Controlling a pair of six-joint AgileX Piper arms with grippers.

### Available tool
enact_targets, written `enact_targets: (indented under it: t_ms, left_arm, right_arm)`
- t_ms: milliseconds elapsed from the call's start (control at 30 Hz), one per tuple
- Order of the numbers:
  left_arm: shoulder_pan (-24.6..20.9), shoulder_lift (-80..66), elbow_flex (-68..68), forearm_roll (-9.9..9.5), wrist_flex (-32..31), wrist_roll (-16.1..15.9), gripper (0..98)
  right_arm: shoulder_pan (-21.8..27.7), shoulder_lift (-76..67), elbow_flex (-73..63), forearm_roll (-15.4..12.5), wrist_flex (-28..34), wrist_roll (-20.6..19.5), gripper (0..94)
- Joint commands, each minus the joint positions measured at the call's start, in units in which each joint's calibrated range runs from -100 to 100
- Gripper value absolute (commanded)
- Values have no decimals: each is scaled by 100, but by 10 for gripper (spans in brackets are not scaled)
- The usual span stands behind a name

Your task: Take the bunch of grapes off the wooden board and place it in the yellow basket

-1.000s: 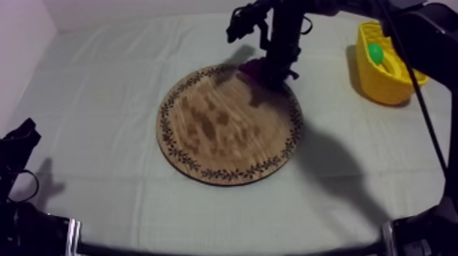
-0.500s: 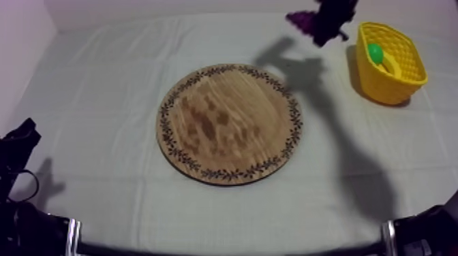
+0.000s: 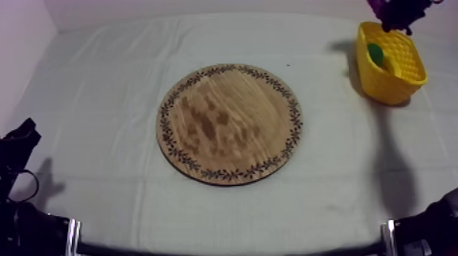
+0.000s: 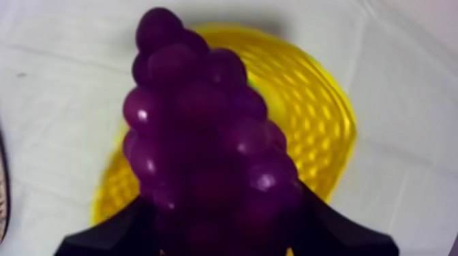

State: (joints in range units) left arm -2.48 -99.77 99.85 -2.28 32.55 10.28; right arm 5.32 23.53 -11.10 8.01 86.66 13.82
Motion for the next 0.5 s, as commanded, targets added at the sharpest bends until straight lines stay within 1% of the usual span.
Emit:
enact_targets:
  t_ms: [0, 33, 133, 233, 333, 400, 467]
  left_arm:
    - [-1, 3, 4, 1, 3, 0, 0]
    - [-1, 3, 4, 1, 3, 0, 0]
    - [-1, 3, 4, 1, 3, 0, 0]
    - [-1, 3, 4, 1, 3, 0, 0]
    - [-1, 3, 4, 1, 3, 0, 0]
    - [-1, 3, 4, 1, 3, 0, 0]
    - [-1, 3, 4, 1, 3, 0, 0]
  right_arm:
    - [75, 119, 39, 49, -177, -99, 328]
    - [84, 172, 62, 92, -227, -144, 386]
    - [83, 291, 154, 178, -279, -212, 600]
    - [81, 306, 297, 187, -291, -222, 724]
    - [100, 140, 537, 136, -337, -195, 791]
    - [104, -99, 774, 97, -391, -184, 809]
    - [101, -450, 1049, 13, -446, -137, 806]
